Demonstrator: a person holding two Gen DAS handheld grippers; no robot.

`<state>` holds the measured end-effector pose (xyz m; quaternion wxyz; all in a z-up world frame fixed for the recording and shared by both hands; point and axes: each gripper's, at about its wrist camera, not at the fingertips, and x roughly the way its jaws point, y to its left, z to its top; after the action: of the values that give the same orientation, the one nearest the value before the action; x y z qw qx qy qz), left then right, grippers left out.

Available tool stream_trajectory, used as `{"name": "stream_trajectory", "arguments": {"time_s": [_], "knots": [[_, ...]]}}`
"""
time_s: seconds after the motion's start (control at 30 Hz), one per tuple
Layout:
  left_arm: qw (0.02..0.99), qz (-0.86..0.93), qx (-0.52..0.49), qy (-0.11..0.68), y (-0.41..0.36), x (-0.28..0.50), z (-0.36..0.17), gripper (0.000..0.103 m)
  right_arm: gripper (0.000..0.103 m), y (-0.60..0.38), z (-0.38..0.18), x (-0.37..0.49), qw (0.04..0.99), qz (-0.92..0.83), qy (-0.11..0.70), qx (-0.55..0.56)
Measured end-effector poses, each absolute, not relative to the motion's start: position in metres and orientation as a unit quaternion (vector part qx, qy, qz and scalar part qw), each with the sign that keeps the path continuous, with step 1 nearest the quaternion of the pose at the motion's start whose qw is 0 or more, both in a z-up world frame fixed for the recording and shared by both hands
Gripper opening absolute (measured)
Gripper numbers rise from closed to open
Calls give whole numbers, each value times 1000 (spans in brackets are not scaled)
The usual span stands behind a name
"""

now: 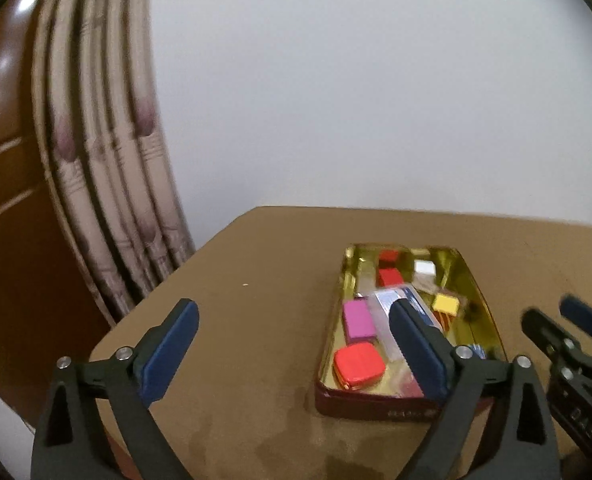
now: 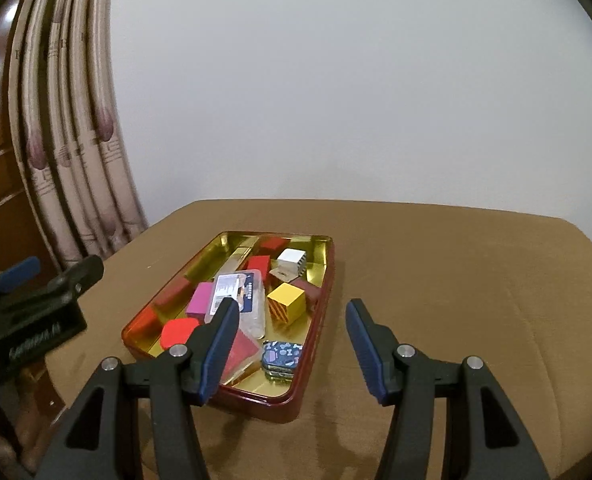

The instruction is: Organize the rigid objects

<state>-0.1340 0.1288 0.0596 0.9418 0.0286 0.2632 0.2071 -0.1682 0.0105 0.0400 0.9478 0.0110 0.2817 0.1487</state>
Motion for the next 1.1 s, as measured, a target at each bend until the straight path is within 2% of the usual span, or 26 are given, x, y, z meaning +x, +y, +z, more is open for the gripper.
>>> {"name": "stream_trajectory", "arguments": {"time_s": [0.1,0.8,1.1], "knots": [[943,178,34,279,121,-135,58,98,64,13,41,-169,948,140,286,11],[935,151,-7,322,137,-140,55,98,65,26,62,-187,959,124,255,-21],[927,144,-18,345,143,-138,53,100,70,25,66,-191,961,126,246,-19]]}}
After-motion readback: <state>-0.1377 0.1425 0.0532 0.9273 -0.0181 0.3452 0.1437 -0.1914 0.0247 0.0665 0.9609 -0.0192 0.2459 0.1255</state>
